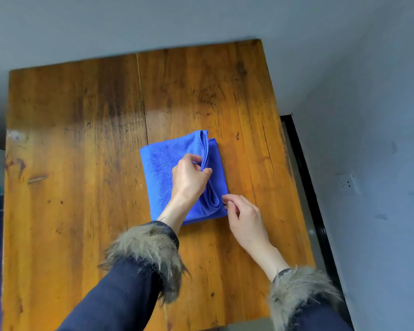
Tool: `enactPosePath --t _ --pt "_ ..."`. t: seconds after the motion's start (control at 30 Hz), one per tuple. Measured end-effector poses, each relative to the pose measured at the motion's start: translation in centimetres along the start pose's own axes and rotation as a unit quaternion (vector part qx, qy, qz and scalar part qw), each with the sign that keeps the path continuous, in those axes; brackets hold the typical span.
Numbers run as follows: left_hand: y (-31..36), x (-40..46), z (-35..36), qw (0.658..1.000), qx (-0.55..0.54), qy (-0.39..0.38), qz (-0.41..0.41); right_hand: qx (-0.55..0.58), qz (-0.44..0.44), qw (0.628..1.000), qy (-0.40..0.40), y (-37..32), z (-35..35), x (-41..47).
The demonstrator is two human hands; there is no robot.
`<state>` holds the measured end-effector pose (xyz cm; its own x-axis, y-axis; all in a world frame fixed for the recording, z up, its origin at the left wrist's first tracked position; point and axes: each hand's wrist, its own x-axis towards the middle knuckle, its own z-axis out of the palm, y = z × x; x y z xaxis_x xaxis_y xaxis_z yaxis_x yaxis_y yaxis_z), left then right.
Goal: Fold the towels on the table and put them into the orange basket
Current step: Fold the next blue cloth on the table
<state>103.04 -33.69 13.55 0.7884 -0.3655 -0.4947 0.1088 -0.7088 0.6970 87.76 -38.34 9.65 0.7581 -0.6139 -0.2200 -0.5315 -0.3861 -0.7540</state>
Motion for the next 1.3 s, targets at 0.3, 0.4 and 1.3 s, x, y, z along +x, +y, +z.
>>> enactPosePath --t 0.3,0.4,1.3 --pt "-0.6 0.0 2.9 1.0 0.015 -0.016 0.004 0.097 0.102 0.99 -0.015 -0.2 -0.7 1.1" --pt "-1.0 -0.4 2.8 0.998 -0.037 -0.051 0.011 0.103 0.124 0.987 -0.026 -0.6 -0.8 1.5" --pt "-7.9 3.0 -2.3 0.847 0.416 0.091 0.319 -0.276 -0.148 0.949 0.044 -2.9 3.6 7.8"
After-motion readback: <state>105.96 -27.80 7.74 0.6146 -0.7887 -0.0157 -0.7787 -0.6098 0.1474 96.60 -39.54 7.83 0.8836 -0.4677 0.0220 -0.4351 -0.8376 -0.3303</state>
